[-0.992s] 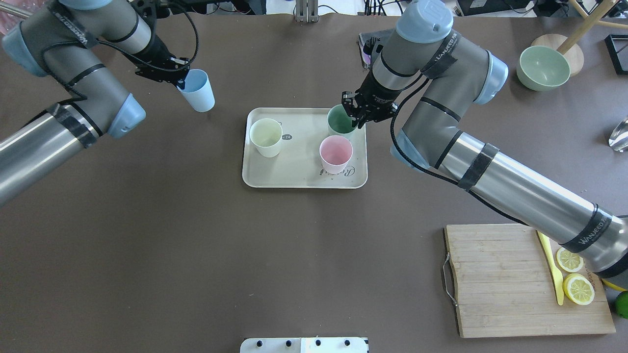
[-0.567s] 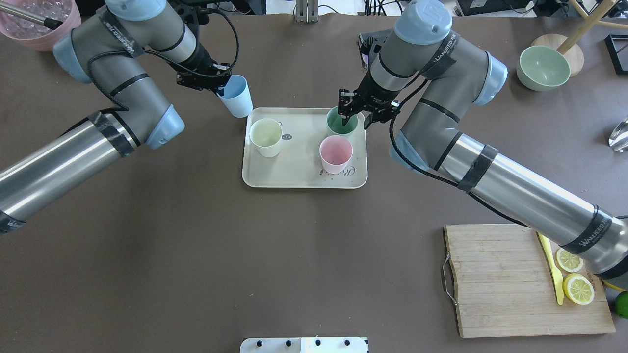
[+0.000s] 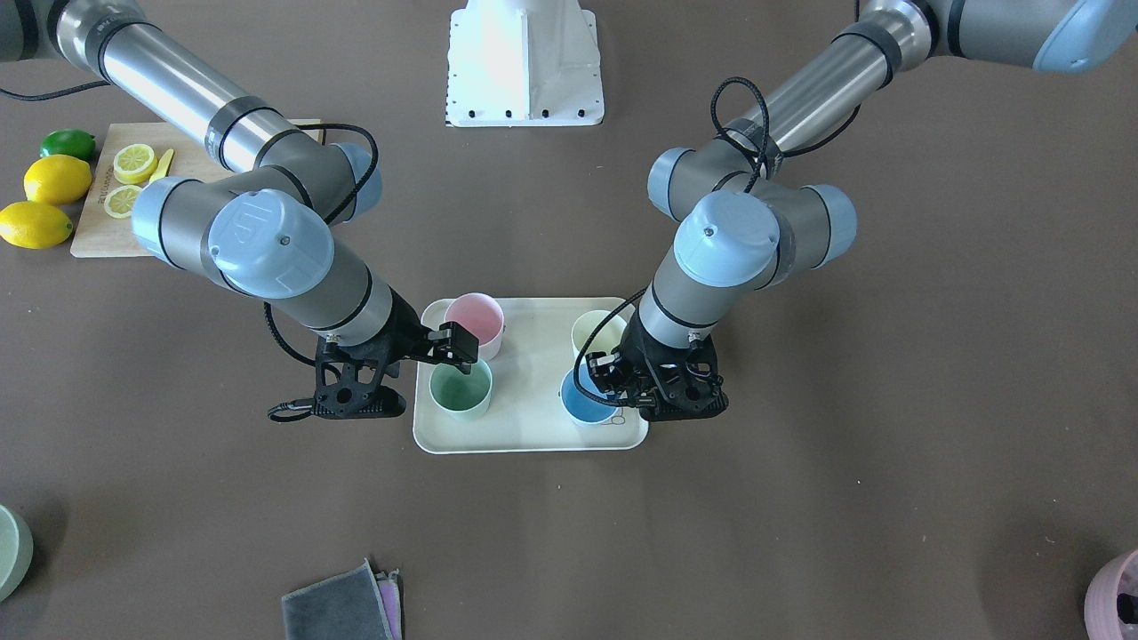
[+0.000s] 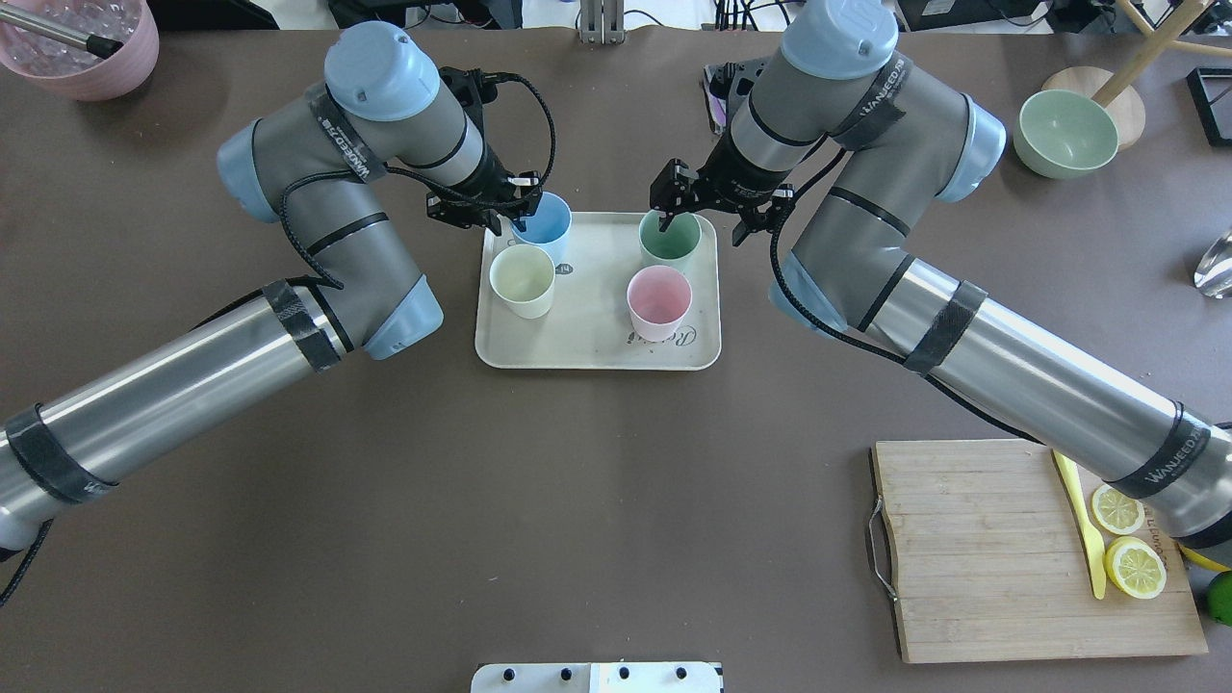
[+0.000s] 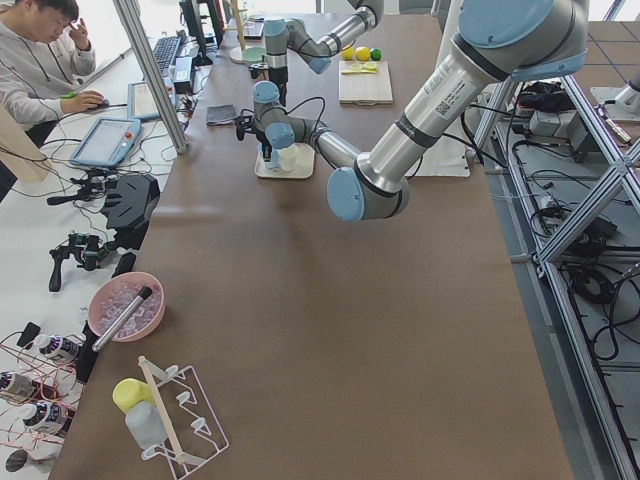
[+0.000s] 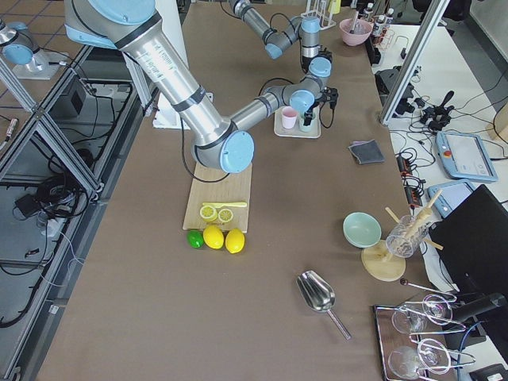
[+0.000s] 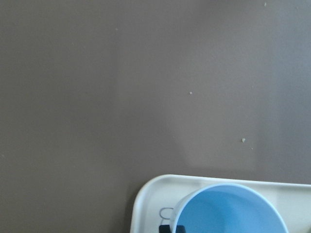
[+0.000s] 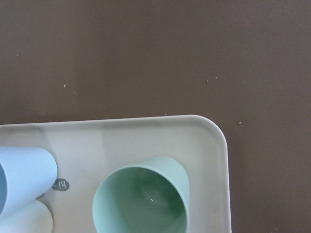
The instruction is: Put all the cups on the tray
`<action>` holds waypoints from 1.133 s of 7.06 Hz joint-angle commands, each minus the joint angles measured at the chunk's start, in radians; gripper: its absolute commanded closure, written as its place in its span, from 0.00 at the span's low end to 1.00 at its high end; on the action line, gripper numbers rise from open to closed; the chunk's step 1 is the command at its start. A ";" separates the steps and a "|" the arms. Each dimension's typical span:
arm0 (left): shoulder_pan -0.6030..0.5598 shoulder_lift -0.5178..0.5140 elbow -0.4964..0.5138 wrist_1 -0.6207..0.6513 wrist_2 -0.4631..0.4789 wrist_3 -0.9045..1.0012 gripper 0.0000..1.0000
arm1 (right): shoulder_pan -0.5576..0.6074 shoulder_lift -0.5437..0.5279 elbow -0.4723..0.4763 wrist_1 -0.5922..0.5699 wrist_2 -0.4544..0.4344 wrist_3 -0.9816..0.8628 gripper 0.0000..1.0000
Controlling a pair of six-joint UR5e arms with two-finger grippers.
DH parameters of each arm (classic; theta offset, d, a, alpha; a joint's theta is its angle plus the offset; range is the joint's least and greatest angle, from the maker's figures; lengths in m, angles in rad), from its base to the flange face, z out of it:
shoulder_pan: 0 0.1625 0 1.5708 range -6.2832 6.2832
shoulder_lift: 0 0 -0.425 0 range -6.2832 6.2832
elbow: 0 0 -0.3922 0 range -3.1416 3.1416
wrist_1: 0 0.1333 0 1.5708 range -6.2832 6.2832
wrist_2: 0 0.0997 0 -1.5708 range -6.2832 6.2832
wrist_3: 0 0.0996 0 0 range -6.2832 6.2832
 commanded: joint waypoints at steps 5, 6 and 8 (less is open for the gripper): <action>-0.283 0.316 -0.232 0.031 -0.278 0.372 0.02 | 0.205 -0.129 0.049 -0.013 0.146 -0.169 0.00; -0.314 0.370 -0.296 0.070 -0.283 0.456 0.02 | 0.257 -0.175 0.057 -0.013 0.152 -0.251 0.00; -0.426 0.511 -0.431 0.232 -0.281 0.762 0.02 | 0.380 -0.289 0.086 -0.014 0.187 -0.461 0.00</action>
